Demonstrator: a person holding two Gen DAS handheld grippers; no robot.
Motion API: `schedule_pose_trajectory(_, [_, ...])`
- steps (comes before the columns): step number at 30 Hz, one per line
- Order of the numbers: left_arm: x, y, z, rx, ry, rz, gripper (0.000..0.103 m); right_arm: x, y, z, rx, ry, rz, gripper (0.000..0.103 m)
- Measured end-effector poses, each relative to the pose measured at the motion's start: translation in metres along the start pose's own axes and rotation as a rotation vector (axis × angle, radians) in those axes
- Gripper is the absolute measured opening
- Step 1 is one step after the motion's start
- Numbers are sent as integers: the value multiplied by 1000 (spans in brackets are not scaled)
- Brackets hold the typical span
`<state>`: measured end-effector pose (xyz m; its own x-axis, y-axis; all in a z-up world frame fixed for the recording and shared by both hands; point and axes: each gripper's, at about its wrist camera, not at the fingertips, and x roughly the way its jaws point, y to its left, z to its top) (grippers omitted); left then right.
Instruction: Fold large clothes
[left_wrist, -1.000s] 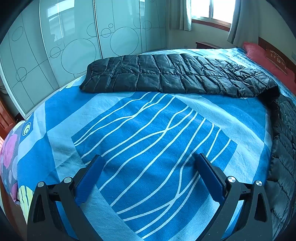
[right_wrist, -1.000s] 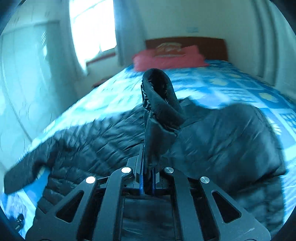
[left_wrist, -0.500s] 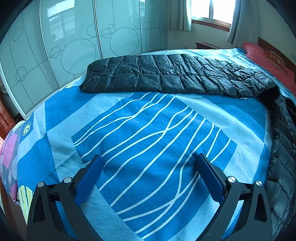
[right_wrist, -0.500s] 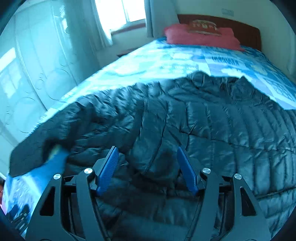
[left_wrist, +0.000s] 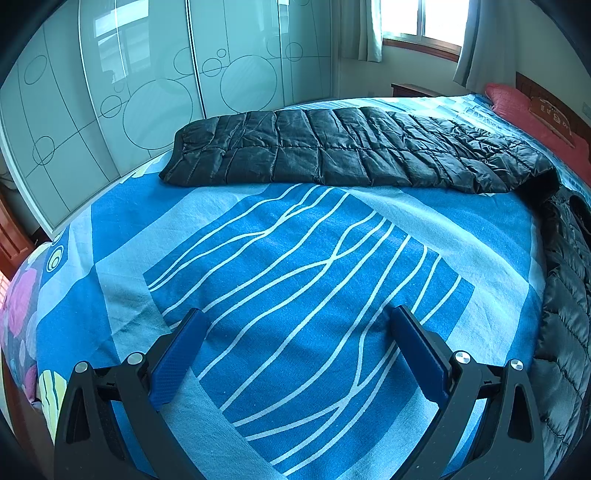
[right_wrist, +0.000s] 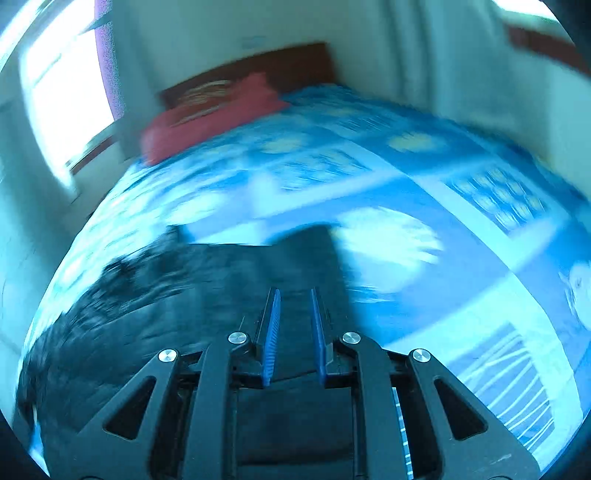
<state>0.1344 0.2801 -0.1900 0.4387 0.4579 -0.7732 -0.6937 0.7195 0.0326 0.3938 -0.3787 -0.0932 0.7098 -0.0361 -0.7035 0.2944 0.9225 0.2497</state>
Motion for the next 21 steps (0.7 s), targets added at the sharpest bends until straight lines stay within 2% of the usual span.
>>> schedule_pose_trajectory(3, [0,0,0,1,0,2,99,24,-2,-19,-50,104,47,16])
schedule_pose_trajectory(5, [0,-1,0,4,-1,6,99,40,7,-35,-146,150,22,17])
schedule_pose_trajectory(8, [0,-2,0,4,1,5,99,38,17,-30,-186,152,4,18])
schedule_pose_trajectory(11, [0,-2,0,3,0,5,99,18,20,-8,-166,84,-8,19])
schedule_pose_trajectory(13, [0,-2,0,6,-2,9,99,14,23,8,-156,23,-6,34])
schedule_pose_trajectory(14, [0,-2,0,6,-2,9,99,18,25,12,-156,20,8,34])
schedule_pose_trajectory(17, [0,-2,0,5,-1,7,99,53,31,19,-182,90,11,34])
schedule_pose_trajectory(19, [0,-2,0,4,-2,7,99,89,26,10,-183,190,-19,35])
schedule_pose_trajectory(21, [0,-2,-1,5,-2,8,99,92,27,10,-188,185,-28,35])
